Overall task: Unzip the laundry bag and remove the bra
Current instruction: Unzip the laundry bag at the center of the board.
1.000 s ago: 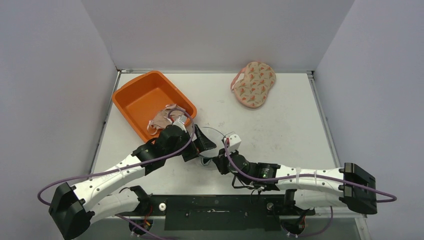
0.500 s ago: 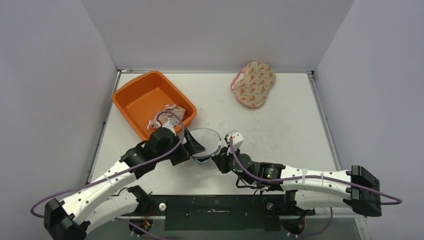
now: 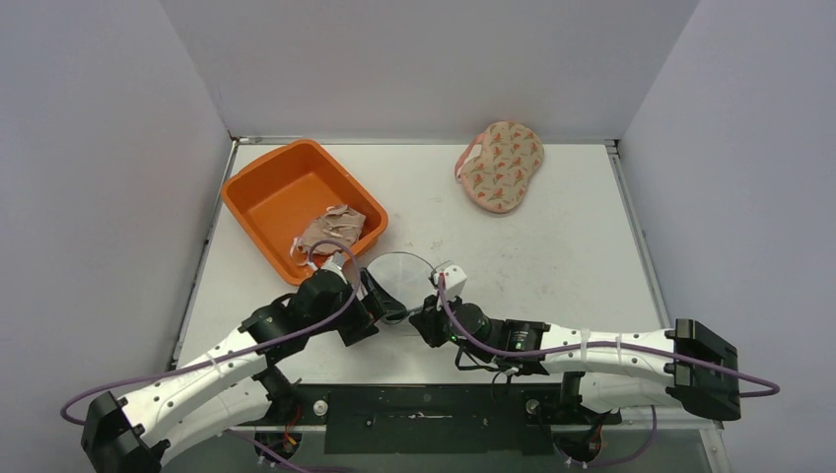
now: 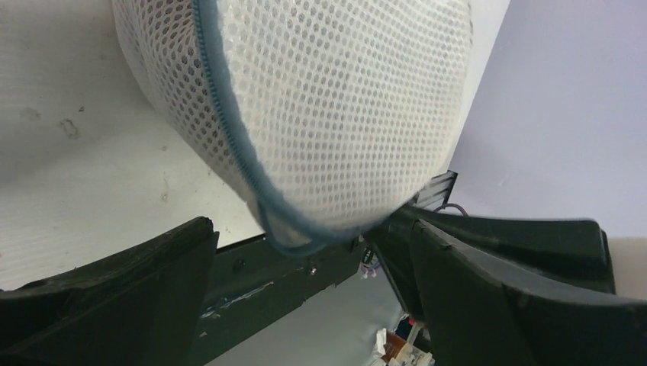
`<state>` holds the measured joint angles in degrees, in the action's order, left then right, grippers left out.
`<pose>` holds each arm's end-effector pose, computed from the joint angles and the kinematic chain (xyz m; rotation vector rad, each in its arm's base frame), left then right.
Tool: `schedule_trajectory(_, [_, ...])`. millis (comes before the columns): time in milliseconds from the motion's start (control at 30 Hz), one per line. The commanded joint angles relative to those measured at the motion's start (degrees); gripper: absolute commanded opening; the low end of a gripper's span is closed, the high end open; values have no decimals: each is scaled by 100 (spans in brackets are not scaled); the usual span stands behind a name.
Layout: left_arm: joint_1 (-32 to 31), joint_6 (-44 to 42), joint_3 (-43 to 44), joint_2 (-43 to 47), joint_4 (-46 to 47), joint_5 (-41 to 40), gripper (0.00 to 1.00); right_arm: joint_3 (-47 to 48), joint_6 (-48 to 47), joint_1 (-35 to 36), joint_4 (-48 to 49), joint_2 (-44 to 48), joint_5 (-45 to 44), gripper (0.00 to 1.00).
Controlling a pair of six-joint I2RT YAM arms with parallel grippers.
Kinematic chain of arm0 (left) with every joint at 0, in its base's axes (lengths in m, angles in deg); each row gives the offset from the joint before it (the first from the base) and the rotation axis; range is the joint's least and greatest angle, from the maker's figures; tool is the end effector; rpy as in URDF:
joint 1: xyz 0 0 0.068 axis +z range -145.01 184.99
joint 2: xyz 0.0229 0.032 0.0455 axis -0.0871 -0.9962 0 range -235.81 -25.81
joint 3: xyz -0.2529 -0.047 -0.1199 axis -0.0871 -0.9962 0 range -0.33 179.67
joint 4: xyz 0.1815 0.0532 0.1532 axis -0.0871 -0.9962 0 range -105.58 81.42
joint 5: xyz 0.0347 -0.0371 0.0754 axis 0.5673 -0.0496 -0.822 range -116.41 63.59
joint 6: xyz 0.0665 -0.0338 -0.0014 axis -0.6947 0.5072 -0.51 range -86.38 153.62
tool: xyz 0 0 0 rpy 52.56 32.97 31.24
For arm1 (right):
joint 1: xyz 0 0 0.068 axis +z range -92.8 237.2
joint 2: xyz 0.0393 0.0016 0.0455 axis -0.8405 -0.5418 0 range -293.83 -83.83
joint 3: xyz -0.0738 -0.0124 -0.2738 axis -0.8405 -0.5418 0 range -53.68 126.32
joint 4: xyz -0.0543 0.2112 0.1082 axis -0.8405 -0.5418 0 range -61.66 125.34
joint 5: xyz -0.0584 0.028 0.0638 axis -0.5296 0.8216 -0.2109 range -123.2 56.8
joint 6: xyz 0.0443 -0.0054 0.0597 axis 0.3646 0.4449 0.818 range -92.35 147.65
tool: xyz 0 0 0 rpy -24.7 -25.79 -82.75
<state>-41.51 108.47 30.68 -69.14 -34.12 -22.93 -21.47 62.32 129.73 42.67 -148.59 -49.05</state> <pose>0.1077 -0.1193 0.2289 -0.5810 2.4540 -1.1129 0.0902 0.2300 0.2345 -0.5077 2.0538 0.9020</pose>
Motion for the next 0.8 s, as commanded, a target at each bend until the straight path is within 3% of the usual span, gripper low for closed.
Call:
schedule_trajectory(0, [-86, 195, 360, -535, 660, -21, 96, 380, -132, 121, 348, -199, 284, 5])
schedule_trajectory(200, [-59, 231, 371, -652, 677, -462, 100, 436, -154, 201, 351, -138, 231, 5])
schedule_trajectory(467, [148, 156, 276, -765, 684, -621, 64, 303, -64, 193, 144, 200, 71, 5])
schedule_trajectory(767, [176, 97, 292, -844, 732, -683, 42, 14, 80, 188, -144, 682, -208, 5])
